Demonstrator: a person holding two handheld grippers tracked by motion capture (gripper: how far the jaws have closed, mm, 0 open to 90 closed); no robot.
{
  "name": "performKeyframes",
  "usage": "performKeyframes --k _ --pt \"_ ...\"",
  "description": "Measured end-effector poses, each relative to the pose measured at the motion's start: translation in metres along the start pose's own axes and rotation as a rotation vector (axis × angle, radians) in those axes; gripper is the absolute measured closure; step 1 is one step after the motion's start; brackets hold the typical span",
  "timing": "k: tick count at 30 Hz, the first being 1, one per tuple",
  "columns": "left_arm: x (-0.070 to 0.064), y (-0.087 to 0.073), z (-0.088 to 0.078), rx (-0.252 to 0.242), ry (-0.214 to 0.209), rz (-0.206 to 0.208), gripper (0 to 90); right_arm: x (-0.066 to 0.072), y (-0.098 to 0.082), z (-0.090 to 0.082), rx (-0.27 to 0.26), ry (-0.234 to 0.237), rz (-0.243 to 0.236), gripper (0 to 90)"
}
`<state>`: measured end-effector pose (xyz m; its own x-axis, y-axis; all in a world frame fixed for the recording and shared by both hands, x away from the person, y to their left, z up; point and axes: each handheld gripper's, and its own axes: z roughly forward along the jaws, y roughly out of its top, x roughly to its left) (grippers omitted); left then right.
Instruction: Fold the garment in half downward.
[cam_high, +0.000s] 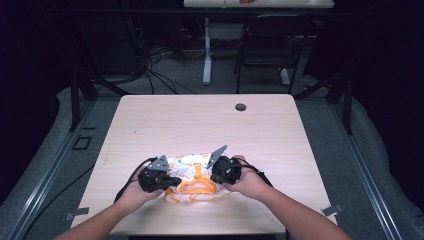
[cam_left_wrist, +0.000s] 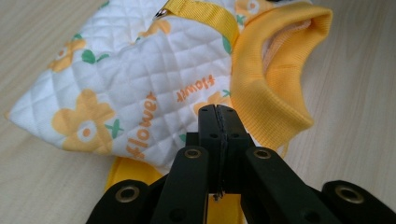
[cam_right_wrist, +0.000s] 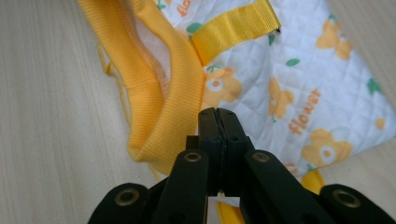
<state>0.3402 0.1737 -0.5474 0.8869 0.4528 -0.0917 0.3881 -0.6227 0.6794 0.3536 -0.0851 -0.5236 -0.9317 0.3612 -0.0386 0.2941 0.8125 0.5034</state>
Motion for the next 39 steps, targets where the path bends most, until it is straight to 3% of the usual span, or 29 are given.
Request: performKeyframes --k 8,17,22,30,39 --pt "-0.006 -0.009 0.001 0.014 -0.019 -0.023 89.9 0.007 -0.017 0.010 0.007 0.028 0.017 89.9" --pt "-0.011 -0.019 0.001 0.025 -0.020 -0.029 89.9 0.010 -0.029 0.013 -0.014 0.024 0.048 89.7" --pt "-0.013 -0.024 0.003 0.027 -0.019 -0.032 89.9 0.011 -0.030 0.014 -0.019 0.021 0.039 89.7" --pt "-0.010 -0.025 0.005 0.014 -0.015 -0.044 89.9 0.013 -0.031 0.016 -0.012 0.015 0.041 89.7" --pt "0.007 -0.018 0.009 0.007 0.037 -0.068 89.9 0.009 -0.028 0.018 -0.015 0.001 0.045 89.7"
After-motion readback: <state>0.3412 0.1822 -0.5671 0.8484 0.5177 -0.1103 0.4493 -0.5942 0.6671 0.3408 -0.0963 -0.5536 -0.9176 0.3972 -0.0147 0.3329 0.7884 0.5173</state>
